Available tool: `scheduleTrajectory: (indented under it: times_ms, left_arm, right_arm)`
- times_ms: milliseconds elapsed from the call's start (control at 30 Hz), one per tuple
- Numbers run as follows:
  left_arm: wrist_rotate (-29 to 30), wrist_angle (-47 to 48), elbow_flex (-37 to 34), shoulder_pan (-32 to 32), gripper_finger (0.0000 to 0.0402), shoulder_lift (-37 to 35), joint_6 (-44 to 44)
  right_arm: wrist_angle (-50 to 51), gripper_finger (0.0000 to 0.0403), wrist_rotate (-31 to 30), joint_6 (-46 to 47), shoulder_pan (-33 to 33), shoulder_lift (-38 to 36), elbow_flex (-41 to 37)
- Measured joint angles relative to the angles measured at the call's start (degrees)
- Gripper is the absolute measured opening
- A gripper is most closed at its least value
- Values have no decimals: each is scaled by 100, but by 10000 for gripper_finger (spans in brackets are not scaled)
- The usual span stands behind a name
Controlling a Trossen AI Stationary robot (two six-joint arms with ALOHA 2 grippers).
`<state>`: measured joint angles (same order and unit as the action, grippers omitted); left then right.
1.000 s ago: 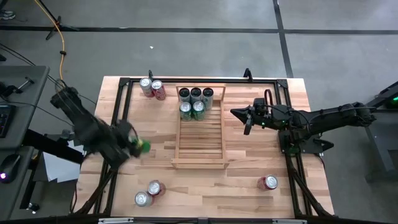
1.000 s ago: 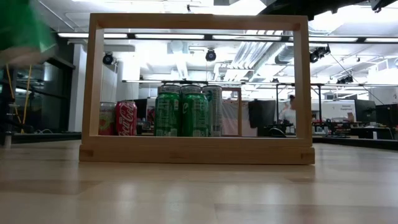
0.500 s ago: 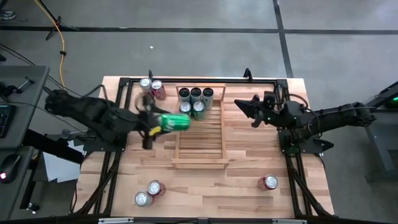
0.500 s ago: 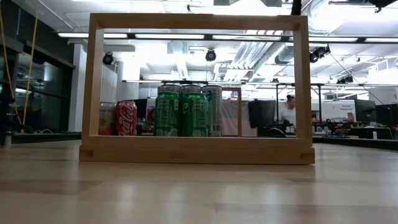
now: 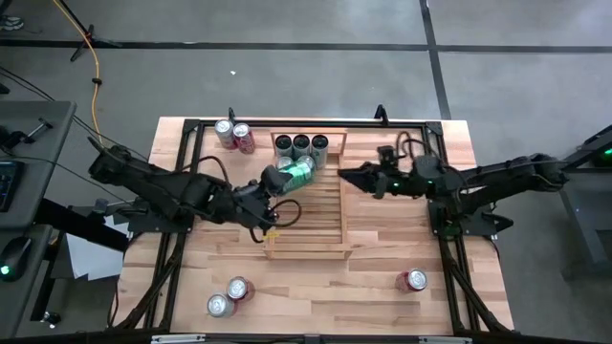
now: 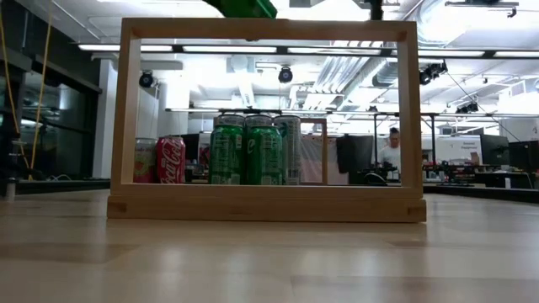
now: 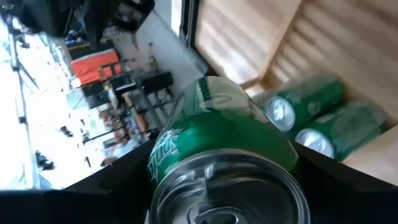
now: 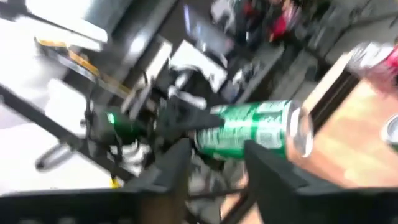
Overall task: Place canned beverage on shelf
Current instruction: Put the green can on the shelf aligned with the other green cans
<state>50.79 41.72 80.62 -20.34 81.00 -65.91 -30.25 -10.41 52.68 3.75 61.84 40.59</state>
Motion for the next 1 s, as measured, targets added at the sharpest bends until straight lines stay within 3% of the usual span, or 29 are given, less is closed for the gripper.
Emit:
scheduleTrajectory:
  times_ms: [167,333,467,633,867,1000]
  left_arm:
    - [-134,-385,0,-34,280,-178,424]
    - [-711,-613,7,-50,280,-555,1227]
    - [-821,-613,7,-52,280,-732,1021]
    - [-787,-916,4,-101,280,-654,74]
    - [-749,-2031,4,-148,280,-580,-242]
    - [-694,-1987,4,-223,280,-582,-273]
  right_arm:
    - [1793,260,645,-252,-282,568,1180]
    - [3871,334,1043,-2029,-497,1017,2592]
    - [5031,345,1452,-3729,-494,1315,3687]
    - [6058,346,1488,-4741,-500,1762,4730]
    - [6424,346,1552,-5303,-495,2285,5405]
    - [6329,346,2158,-5314,-514,2380,5459]
